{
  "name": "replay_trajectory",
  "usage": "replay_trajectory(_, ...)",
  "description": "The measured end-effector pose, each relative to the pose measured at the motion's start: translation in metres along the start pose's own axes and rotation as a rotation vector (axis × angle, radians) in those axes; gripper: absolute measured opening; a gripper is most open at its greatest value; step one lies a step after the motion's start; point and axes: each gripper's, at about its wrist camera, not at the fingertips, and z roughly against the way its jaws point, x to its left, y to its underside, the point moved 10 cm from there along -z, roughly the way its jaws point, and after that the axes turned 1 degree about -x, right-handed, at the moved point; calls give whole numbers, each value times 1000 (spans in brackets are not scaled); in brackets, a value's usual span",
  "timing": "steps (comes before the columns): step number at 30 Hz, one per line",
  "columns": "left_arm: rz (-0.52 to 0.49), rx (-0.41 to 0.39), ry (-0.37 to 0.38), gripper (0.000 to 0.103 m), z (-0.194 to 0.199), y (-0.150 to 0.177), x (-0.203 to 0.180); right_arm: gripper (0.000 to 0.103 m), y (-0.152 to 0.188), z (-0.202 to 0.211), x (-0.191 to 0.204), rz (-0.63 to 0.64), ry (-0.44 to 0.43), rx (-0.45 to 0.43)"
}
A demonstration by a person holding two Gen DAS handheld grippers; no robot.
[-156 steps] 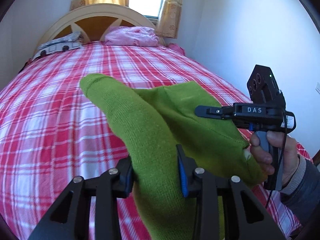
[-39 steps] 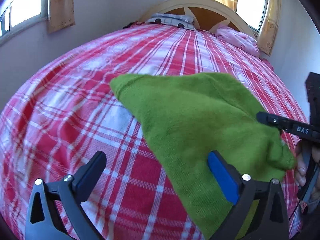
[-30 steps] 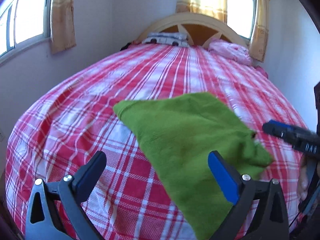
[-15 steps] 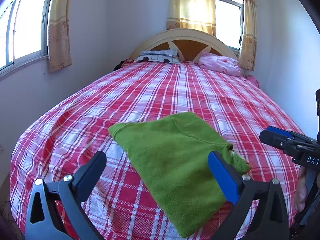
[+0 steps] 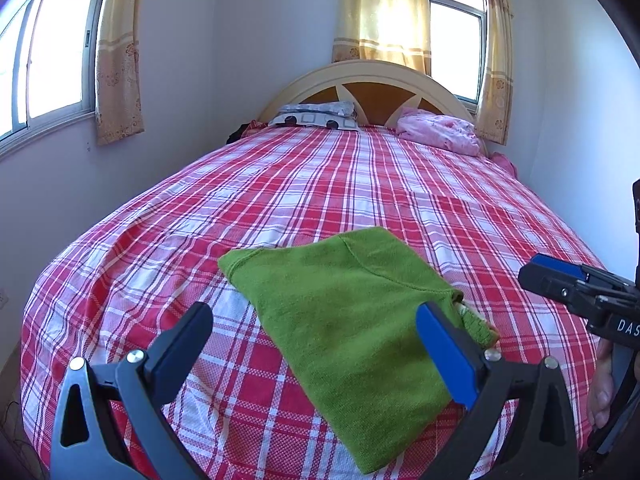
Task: Fold small clothes
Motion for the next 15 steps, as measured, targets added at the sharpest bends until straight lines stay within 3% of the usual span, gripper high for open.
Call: replay_trajectory(15,-14,-2,3,103,2,1,-5,58,-1,6,4,3,-6,-16)
